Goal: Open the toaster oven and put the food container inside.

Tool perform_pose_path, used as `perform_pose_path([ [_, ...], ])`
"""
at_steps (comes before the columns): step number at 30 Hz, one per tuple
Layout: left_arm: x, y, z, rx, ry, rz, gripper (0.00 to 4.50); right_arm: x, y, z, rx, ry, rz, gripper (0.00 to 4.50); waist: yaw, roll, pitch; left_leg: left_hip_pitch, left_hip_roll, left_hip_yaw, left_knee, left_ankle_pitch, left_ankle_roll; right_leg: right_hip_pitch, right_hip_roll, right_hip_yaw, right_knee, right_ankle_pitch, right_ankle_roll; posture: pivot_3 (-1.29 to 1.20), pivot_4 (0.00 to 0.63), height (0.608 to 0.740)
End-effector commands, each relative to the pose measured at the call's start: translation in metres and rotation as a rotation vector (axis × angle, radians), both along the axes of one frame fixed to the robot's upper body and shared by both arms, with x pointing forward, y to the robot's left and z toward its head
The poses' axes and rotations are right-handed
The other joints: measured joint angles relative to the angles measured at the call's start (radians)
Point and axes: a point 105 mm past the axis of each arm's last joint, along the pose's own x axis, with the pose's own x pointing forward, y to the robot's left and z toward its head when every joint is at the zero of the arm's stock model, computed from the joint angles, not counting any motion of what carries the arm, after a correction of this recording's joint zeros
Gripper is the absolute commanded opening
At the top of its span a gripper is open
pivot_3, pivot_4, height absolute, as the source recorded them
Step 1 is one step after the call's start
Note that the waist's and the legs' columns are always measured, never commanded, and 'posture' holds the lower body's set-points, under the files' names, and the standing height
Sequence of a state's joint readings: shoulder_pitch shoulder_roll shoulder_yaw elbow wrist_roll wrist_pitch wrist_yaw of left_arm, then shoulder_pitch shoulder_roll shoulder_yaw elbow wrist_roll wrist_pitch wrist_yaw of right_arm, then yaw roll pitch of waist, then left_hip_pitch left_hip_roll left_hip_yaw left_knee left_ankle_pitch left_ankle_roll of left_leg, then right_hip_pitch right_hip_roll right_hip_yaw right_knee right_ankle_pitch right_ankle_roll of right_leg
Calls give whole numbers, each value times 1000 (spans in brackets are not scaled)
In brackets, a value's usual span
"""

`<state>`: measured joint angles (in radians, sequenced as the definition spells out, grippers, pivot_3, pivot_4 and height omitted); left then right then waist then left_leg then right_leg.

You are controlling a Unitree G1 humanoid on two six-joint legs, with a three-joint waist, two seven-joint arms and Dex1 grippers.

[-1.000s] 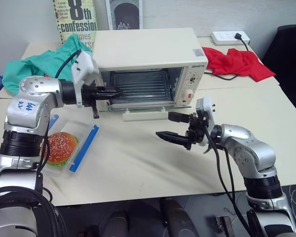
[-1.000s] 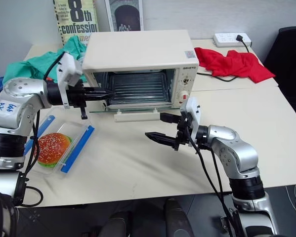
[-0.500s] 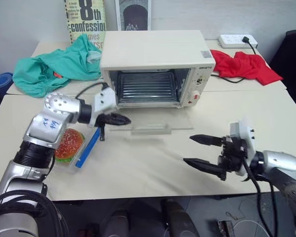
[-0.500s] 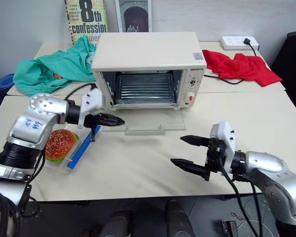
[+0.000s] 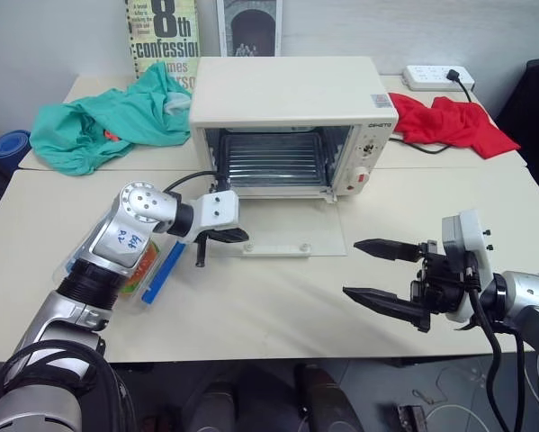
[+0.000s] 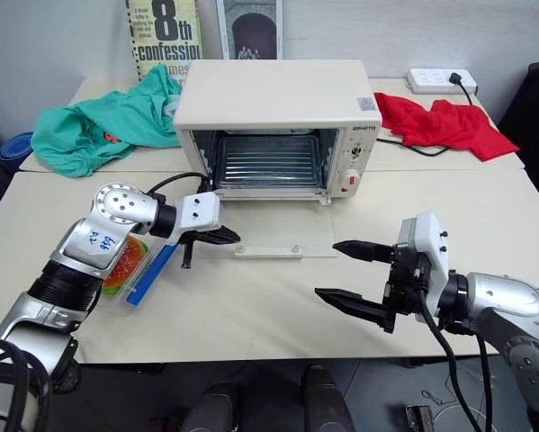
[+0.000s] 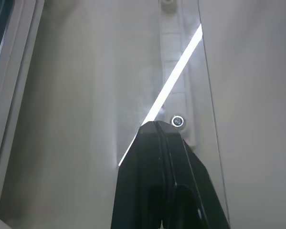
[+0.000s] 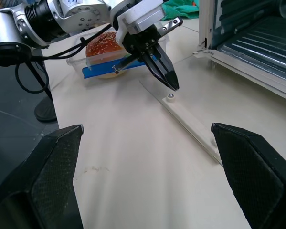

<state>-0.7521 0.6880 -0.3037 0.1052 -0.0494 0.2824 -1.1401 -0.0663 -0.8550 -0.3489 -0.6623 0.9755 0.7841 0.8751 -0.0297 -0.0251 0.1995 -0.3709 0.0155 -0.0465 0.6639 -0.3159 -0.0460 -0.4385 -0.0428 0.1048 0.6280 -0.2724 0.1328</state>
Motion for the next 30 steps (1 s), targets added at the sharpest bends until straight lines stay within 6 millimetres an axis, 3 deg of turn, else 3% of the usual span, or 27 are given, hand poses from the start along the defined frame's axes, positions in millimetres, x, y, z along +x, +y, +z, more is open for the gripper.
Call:
perform_pose_path([
  [1, -14, 14, 40, -147, 3, 58, 13, -5, 1, 17, -19, -62, 75, 4500, -1, 0, 0, 0, 0, 0, 0, 0, 0, 0, 0, 0, 0, 0, 0, 0, 150, 740],
  [5, -50, 46, 59, -220, 64, 169, 796, -5, 2, 21, -54, -21, 183, 4500, -15, 0, 0, 0, 2, 0, 0, -2, 4, -1, 1, 0, 1, 0, -1, 0, 150, 740],
  [12, -107, 77, 87, -501, 138, 429, 2808, 15, 10, 23, -77, -33, 332, 4500, -12, -2, 1, 0, 2, 0, 2, -3, 5, 0, 0, -2, 0, -1, -1, 0, 150, 740],
  [17, -147, 113, 86, -623, 120, 713, 4289, 29, 20, 26, -69, -55, 434, 4500, -11, -2, 1, 1, 2, -1, 2, -3, 4, 2, 0, -3, -1, -1, -1, 0, 150, 740],
  [20, -171, 134, 69, -612, 129, 881, 4428, 35, 25, 26, -70, -68, 483, 4500, -26, -2, 1, 2, 3, -1, 1, -4, 3, 0, -1, -4, 0, -2, -3, 0, 150, 740],
  [25, -215, 165, 22, -692, 279, 1225, 4428, 45, 35, 27, -60, -76, 541, 4500, -27, -2, 1, 3, 4, -1, 1, -4, 1, 0, -1, -4, 0, -3, -5, 0, 150, 740],
  [28, -220, 186, 3, -734, 271, 1437, 4428, 47, 38, 26, -63, -75, 563, 4500, -14, -2, 1, 4, 3, -3, 2, -5, 0, 4, -2, -6, -1, -3, -5, 0, 150, 740],
  [30, -208, 195, 0, -815, 216, 1506, 4428, 47, 38, 26, -56, -71, 567, 4500, -3, -1, 1, 9, 2, -7, 1, -5, 0, 11, -2, -9, -4, -4, -7, 0, 150, 740],
])
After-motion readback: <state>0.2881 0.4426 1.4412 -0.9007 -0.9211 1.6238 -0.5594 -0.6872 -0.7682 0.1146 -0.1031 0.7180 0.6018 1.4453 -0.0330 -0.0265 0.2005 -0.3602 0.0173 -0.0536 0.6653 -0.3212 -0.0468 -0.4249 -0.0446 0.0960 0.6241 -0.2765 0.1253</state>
